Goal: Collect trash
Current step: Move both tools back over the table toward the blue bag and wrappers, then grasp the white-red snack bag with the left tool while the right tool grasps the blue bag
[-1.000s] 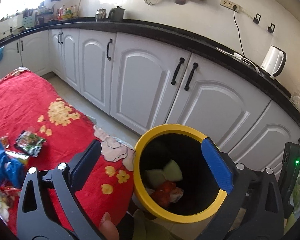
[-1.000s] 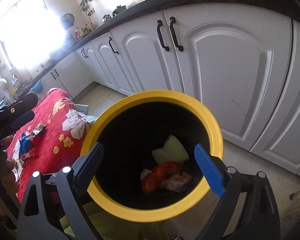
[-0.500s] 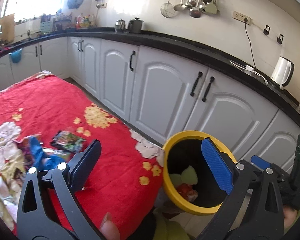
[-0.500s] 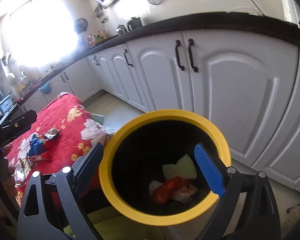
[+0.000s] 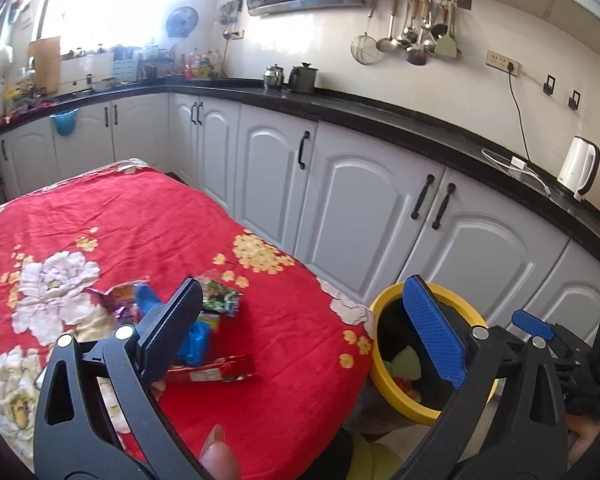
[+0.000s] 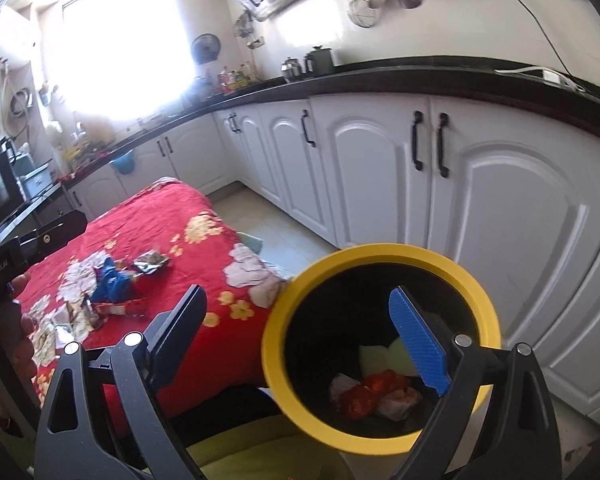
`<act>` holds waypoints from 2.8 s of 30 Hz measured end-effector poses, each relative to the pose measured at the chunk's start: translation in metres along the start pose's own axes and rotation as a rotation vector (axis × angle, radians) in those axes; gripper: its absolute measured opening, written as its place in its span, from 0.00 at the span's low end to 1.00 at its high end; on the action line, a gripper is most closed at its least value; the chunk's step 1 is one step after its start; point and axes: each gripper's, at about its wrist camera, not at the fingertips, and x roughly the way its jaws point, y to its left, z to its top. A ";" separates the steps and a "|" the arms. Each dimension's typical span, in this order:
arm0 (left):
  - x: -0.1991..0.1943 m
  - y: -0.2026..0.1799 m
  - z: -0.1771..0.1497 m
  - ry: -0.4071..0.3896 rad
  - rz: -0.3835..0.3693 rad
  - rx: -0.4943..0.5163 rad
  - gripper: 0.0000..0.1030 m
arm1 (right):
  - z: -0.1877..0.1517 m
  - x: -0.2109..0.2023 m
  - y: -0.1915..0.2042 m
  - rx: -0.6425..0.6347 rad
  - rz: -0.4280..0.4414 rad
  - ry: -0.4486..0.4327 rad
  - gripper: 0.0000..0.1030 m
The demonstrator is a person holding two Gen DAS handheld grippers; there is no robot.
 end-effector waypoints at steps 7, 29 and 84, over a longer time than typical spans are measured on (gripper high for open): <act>-0.016 0.020 0.003 -0.030 0.034 -0.027 0.89 | 0.003 0.000 0.024 -0.043 0.034 -0.003 0.87; -0.049 0.092 0.002 -0.062 0.167 -0.123 0.89 | 0.012 0.014 0.115 -0.181 0.172 -0.011 0.87; -0.016 0.199 -0.103 0.312 0.169 -0.458 0.36 | -0.017 0.149 0.213 -0.316 0.319 0.253 0.10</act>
